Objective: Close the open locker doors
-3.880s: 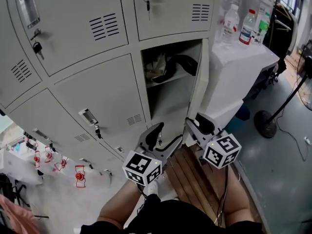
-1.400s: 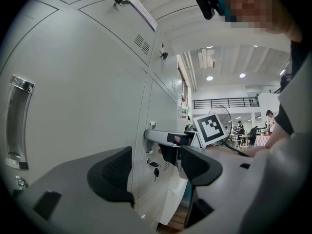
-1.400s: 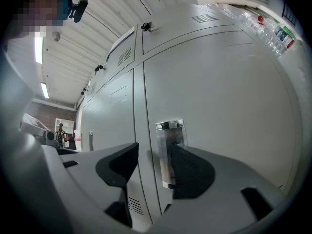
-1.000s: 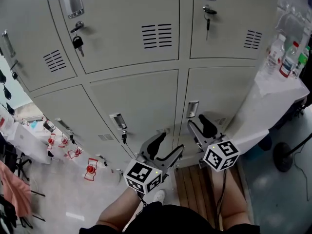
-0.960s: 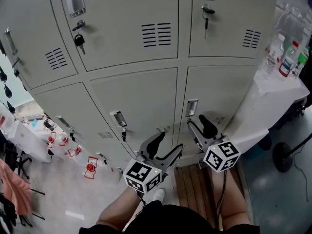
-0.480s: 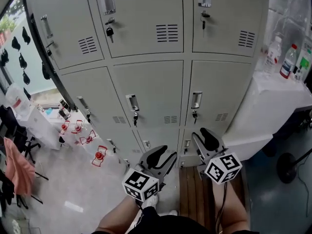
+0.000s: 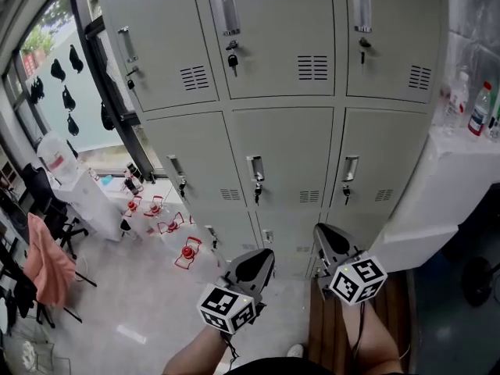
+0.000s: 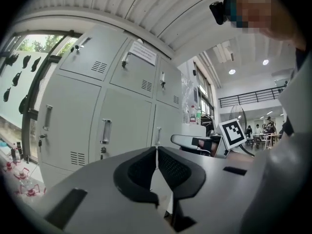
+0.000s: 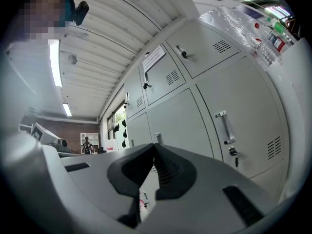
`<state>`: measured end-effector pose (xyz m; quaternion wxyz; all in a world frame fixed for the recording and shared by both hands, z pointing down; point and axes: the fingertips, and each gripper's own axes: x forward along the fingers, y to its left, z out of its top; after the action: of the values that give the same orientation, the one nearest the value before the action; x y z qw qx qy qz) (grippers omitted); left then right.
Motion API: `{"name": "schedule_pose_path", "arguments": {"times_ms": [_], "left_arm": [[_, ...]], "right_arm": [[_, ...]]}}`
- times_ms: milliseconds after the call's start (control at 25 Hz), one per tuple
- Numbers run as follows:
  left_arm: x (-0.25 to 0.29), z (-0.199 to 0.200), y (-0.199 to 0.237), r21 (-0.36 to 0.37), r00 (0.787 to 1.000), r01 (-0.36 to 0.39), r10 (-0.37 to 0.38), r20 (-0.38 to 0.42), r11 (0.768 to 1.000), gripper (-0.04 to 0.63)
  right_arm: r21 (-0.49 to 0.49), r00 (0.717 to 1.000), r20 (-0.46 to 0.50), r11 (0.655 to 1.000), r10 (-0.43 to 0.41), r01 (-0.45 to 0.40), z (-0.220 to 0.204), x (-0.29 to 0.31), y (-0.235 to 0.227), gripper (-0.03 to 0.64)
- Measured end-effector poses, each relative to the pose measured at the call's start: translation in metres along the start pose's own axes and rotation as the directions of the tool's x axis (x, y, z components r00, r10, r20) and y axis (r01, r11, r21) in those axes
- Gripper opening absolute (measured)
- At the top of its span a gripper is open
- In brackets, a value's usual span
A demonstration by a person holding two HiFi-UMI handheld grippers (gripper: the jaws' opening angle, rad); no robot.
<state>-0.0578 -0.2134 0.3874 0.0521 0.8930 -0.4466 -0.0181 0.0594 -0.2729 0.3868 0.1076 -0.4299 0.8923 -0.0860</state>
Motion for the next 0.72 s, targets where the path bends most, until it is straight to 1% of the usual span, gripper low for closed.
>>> {"name": "schedule_pose_path", "arguments": {"times_ms": [160, 280, 480, 720], "left_arm": [[-0.049, -0.001, 0.027, -0.017, 1.000, -0.019, 0.020, 0.015, 1.000, 0.017], [-0.083, -0.004, 0.042, -0.021, 1.000, -0.003, 0.004, 0.024, 1.000, 0.015], [-0.133, 0.011, 0.050, -0.034, 0.998, 0.054, -0.053, 0.032, 0.998, 0.015], [-0.183, 0.004, 0.042, -0.051, 0.989, 0.147, -0.146, 0.022, 0.988, 0.015]], "right_arm": [[-0.009, 1.000, 0.003, 1.000, 0.014, -0.014, -0.013, 0.007, 0.050, 0.006], [-0.035, 1.000, 0.005, 0.999, 0.005, -0.005, -0.023, 0.007, 0.087, 0.006], [-0.072, 0.998, 0.002, 0.996, -0.059, 0.059, -0.019, -0.005, 0.144, 0.005], [-0.088, 0.984, 0.003, 0.980, -0.178, 0.178, -0.034, -0.047, 0.193, 0.005]]}}
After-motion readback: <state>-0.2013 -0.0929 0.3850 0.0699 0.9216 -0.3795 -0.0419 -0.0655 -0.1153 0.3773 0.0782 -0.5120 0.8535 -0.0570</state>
